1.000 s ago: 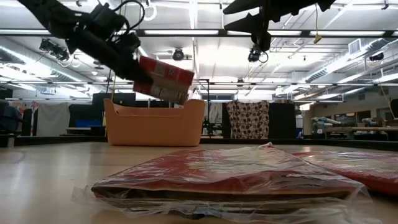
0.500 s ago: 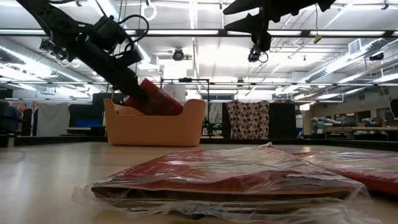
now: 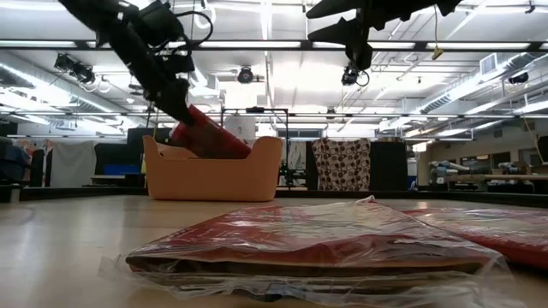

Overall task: Sort popcorn bags into baskets
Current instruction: Put the red popcorn bag into the orange bin

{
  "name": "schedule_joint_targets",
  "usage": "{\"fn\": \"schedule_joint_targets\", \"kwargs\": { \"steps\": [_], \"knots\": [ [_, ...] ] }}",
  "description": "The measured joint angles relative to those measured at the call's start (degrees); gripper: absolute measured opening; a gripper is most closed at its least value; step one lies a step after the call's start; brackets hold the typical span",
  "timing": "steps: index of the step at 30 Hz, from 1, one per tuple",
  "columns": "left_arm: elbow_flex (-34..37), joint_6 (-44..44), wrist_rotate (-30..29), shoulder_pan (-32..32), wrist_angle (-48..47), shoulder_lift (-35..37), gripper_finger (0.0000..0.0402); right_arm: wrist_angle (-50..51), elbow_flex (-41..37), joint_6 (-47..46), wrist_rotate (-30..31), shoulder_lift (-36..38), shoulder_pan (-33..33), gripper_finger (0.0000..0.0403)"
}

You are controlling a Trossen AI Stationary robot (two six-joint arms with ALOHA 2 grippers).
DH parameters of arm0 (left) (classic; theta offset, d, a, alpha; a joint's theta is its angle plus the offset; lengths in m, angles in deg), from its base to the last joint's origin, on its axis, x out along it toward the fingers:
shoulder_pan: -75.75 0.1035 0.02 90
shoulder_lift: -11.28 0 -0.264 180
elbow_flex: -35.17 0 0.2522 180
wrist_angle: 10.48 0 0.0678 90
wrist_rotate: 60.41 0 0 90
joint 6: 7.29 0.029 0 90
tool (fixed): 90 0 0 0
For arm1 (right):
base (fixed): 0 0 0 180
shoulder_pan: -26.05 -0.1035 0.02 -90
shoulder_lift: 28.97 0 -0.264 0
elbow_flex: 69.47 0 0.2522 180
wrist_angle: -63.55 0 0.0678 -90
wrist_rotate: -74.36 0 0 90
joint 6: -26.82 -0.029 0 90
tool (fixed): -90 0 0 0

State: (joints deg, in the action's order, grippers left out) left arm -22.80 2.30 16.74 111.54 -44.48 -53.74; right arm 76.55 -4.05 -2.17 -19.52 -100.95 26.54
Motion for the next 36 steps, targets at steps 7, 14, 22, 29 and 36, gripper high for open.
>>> {"fn": "schedule_joint_targets", "kwargs": {
  "steps": [7, 14, 22, 29, 36],
  "knots": [
    [-8.61, -5.08, -1.39, 0.0, -16.62, 0.0, 0.019, 0.01, 0.0, 0.1, -0.04, 0.0, 0.0, 0.0154],
    [-16.42, -11.61, 5.68, -0.02, -28.56, 0.0, 0.019, 4.64, 0.0, 0.0, -1.8, 0.0, -0.97, 0.0152],
    [-17.81, -14.66, 29.1, -6.48, -29.38, -0.02, 0.0184, 5.84, 0.02, 0.0, -1.86, -1.43, -6.81, 0.015],
    [-17.81, -14.89, 30.87, -20.35, -28.95, -0.02, 0.0167, 5.55, 0.04, -1.28, -1.66, -7.35, -12.27, 0.015],
    [-17.79, -20.48, 26.91, -30.59, -27.1, -0.61, 0.0164, 4.13, 0.04, -1.46, -1.66, -13.62, -16.23, 0.015]
  ]
}}
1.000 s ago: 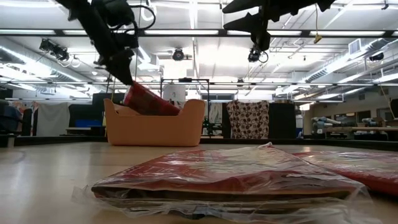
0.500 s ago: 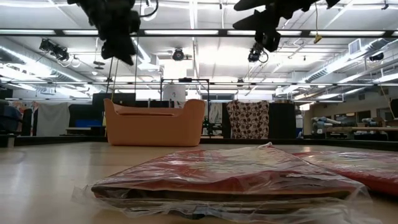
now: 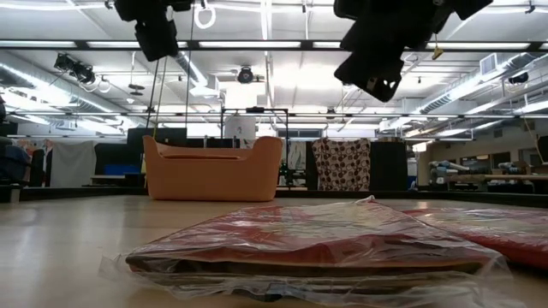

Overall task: Sort popcorn bags into baskets
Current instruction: Put the red popcorn bag into the orange bin

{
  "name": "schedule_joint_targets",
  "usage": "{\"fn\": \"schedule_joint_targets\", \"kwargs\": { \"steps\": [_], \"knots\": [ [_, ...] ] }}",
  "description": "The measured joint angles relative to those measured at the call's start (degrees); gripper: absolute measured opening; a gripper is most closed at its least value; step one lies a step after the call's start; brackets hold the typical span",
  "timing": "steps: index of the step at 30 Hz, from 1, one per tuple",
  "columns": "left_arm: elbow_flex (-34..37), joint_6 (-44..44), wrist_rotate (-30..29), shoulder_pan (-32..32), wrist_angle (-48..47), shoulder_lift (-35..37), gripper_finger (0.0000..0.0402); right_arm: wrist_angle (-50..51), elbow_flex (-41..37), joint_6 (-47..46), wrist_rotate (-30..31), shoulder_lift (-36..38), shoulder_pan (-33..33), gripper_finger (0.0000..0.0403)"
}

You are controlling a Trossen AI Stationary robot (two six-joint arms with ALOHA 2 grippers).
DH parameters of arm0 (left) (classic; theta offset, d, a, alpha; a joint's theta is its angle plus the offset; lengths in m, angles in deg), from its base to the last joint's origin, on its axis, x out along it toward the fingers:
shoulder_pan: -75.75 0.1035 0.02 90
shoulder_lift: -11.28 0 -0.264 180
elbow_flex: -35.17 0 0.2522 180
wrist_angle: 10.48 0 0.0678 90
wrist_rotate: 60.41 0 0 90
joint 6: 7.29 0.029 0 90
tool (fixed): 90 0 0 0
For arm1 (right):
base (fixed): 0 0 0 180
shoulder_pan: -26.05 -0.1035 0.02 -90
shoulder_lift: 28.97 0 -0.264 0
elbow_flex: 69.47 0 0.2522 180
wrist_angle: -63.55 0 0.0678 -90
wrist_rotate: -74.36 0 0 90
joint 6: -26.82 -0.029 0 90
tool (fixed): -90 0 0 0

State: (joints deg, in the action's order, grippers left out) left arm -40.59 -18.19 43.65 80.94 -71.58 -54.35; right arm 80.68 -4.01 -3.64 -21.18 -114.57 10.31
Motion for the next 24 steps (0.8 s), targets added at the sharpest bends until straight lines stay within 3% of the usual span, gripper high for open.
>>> {"fn": "schedule_joint_targets", "kwargs": {
  "steps": [17, 24],
  "knots": [
    [0.02, -12.74, -4.29, -15.7, 12.86, 0.0, 0.0164, -11.69, -0.02, 0.72, 0.01, -11.85, -5.2, 0.015],
    [0.02, -17.24, -7.88, -19.56, 14.5, 0.0, 0.0164, -14.49, -0.02, 7.89, 1.65, -17.93, -6.47, 0.015]
  ]
}}
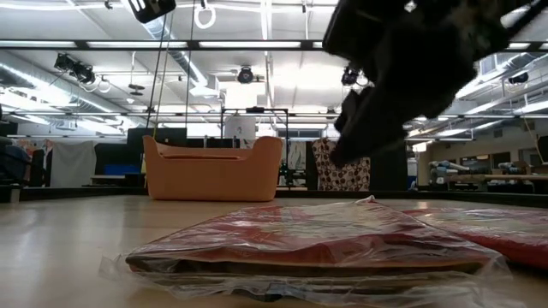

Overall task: Sort popcorn bags into baskets
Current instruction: Put the red popcorn bag into the orange bin

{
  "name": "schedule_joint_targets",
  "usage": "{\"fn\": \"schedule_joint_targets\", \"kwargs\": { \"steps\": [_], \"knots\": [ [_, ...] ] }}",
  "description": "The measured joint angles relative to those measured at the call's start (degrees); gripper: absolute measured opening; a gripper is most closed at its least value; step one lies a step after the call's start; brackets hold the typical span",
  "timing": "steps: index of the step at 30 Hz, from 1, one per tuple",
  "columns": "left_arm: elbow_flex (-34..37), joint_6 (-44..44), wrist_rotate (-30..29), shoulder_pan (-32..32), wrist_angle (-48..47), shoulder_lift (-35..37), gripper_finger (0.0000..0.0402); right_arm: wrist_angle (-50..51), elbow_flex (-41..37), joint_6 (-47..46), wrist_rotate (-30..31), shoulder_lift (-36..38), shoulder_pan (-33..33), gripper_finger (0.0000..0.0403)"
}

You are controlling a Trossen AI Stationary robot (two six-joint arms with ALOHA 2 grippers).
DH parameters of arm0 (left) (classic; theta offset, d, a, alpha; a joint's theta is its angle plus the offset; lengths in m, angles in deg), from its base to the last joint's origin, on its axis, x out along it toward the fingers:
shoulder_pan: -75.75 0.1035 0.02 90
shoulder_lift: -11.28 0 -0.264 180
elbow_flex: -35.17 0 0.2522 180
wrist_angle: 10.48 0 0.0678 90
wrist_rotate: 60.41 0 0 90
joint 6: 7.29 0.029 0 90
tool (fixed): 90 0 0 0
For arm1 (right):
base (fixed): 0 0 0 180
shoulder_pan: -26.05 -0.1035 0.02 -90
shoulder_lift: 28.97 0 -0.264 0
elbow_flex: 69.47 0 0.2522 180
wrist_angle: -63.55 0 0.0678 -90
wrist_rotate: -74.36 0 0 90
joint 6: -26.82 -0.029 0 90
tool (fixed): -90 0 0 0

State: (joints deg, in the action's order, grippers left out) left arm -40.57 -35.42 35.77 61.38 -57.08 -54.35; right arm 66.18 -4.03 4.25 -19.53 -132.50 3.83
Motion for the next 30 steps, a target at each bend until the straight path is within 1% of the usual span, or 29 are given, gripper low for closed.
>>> {"fn": "schedule_joint_targets", "kwargs": {
  "steps": [5, 10, 13, 18, 21, 24, 26, 30],
  "knots": [
    [0.0, -3.45, -0.18, -1.94, 1.65, 0.0, 0.0164, -0.03, 0.0, 1.97, 2.82, -4.22, 0.84, 0.015],
    [0.0, -4.25, -0.43, -3.67, 2.24, 0.0, 0.0164, 0.01, 0.17, 0.4, 6.81, -5.54, 4.66, 0.0142],
    [0.0, -4.27, -3.16, -4.54, 2.24, 0.0, 0.0164, 1.04, 0.21, -1.59, 10.79, -5.51, 8.16, 0.013],
    [0.39, -4.19, -11.32, -5.79, 2.75, -0.19, 0.0164, 3.07, 0.24, -4.76, 16.6, -5.17, 14.76, 0.011],
    [1.67, -2.82, -15.98, -6.08, 2.66, -1.16, 0.0164, 4.89, -0.03, -5.76, 17.51, -3.38, 18.54, 0.0102],
    [2.48, -1.25, -19.36, -6.11, 2.64, -2.69, 0.0164, 6.74, -0.28, -2.92, 17.32, 0.33, 20.98, 0.0098],
    [2.64, -1.23, -20.97, -6.06, 2.53, -4.21, 0.0164, 7.74, 0.03, 0.14, 17.13, 3.69, 21.67, 0.0096],
    [2.62, -1.59, -21.52, -5.54, 4.86, -7.72, 0.0164, 15.64, -0.19, 2.52, 17.35, 9.0, 21.65, 0.0091]
  ]
}}
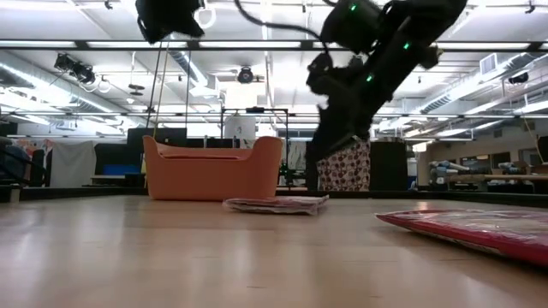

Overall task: Sort popcorn bags into baskets
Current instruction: Put the red popcorn bag into the orange bin

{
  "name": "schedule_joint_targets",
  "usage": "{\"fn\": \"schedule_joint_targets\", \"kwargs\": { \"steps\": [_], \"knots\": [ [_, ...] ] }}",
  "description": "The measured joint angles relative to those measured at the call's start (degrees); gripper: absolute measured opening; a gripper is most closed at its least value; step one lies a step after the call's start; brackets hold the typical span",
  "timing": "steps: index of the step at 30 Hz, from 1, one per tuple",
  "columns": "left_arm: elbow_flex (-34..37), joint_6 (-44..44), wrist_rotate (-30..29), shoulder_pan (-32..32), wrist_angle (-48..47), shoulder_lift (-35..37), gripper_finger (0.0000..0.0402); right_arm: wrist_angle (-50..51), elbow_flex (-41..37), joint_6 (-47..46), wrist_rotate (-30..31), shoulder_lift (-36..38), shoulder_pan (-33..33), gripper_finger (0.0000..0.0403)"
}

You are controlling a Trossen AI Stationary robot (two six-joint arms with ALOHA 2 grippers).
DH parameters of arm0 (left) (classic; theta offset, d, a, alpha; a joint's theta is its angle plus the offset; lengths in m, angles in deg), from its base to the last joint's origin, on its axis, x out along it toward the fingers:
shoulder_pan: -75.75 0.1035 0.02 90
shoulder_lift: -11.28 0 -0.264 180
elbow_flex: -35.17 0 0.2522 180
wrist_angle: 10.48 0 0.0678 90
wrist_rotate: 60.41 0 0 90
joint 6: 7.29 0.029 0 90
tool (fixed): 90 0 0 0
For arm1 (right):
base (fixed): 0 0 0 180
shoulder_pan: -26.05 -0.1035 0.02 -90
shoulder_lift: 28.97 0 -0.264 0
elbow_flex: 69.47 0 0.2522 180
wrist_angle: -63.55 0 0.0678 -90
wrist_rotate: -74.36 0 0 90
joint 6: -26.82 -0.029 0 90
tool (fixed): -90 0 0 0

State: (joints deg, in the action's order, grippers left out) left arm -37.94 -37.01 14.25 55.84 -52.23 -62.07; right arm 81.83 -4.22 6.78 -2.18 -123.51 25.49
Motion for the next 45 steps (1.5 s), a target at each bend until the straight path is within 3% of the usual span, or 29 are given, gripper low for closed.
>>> {"fn": "schedule_joint_targets", "kwargs": {
  "steps": [3, 10, 16, 20, 24, 32, 38, 45],
  "knots": [
    [-0.02, -0.87, 1.05, 1.02, 2.32, -3.79, 0.0164, 4.67, 0.16, -1.67, -0.29, 3.78, -0.61, 0.009],
    [0.01, -1.4, 11.27, 6.2, 10.1, -13.94, 0.0164, 19.5, 0.12, -9.85, -7.61, 8.5, -1.17, 0.0091],
    [0.0, -4.14, 11.64, 8.83, 14.66, -19.52, 0.0164, 27.32, 0.1, -2.27, -8.37, 10.37, -3.99, 0.0091],
    [0.0, -4.13, 11.62, 10.05, 14.98, -22.34, 0.0164, 25.74, -0.35, 4.91, -1.79, 9.44, -5.54, 0.0094],
    [0.0, -4.14, 9.49, 10.89, 14.61, -24.49, 0.0164, 21.76, -0.47, 12.58, -0.22, 6.8, -4.62, 0.0116],
    [0.0, -4.56, -4.45, 11.52, 14.08, -25.27, 0.0164, 9.18, -0.4, 30.8, -0.87, -2.79, -2.48, 0.02],
    [-0.02, -7.14, -1.69, 11.29, 12.59, -25.26, 0.0164, 5.99, -0.25, 38.43, 3.26, -7.31, -2.25, 0.0236],
    [-0.02, -9.77, -1.14, 11.28, 5.08, -24.91, 0.0164, 1.7, -0.47, 44.15, 3.79, -7.25, -2.27, 0.0227]
  ]
}}
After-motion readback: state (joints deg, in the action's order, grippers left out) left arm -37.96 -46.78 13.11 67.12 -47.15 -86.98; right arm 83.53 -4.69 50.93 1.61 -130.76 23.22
